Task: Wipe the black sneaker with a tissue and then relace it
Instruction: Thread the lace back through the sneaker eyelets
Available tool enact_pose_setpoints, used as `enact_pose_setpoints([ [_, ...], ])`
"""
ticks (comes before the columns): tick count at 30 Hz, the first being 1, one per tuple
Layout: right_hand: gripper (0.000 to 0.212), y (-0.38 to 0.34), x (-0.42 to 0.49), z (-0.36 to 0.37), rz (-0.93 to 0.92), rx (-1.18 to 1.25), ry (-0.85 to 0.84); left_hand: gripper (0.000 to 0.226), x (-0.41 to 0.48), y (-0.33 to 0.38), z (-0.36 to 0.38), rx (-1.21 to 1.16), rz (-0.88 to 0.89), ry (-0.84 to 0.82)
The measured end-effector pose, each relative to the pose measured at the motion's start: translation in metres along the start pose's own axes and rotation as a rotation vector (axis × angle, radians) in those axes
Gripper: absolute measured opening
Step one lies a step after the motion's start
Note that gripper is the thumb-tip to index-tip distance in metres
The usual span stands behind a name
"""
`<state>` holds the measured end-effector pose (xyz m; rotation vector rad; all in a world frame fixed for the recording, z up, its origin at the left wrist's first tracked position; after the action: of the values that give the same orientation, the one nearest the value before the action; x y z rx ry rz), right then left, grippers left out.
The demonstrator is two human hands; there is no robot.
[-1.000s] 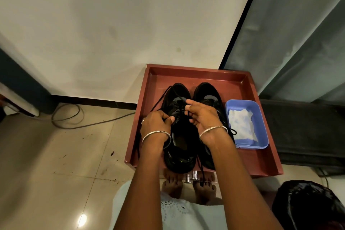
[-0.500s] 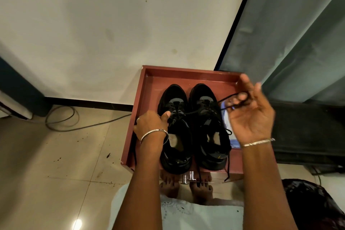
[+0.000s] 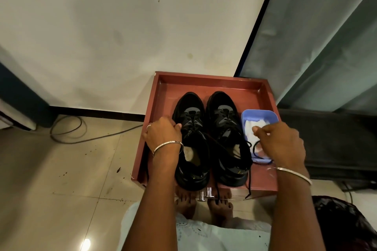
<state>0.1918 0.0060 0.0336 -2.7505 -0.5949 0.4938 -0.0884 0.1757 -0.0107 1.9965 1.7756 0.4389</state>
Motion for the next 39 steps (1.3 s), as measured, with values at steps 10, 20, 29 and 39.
enact_pose_setpoints([
  [10, 0.006, -0.093, -0.028, 0.043, -0.413, 0.288, -0.014, 0.009, 0.009, 0.012, 0.014, -0.212, 0.161, -0.075],
  [20, 0.023, -0.116, -0.019, 0.105, -0.492, 0.408, -0.24, 0.011, 0.015, 0.01, 0.018, -0.25, 0.168, -0.091],
  [29, 0.014, -0.122, -0.02, 0.106, -0.558, 0.394, -0.252, 0.01, 0.014, 0.009, 0.016, -0.291, 0.14, -0.12],
  [39, 0.016, -0.13, -0.033, 0.123, -0.656, 0.129, -0.241, 0.011, 0.01, 0.017, 0.015, -0.23, 0.172, -0.172],
])
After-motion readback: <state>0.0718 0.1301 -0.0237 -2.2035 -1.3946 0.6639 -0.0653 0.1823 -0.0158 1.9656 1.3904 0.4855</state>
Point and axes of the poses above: each hand's wrist, its own x-axis towards the middle knuckle, its own z-axis out of the palm, y = z × x, the point moved 10 cm from there along x, towards the middle knuckle, and after that the axes turned 10 degrees about z, right-handed, at the moved point
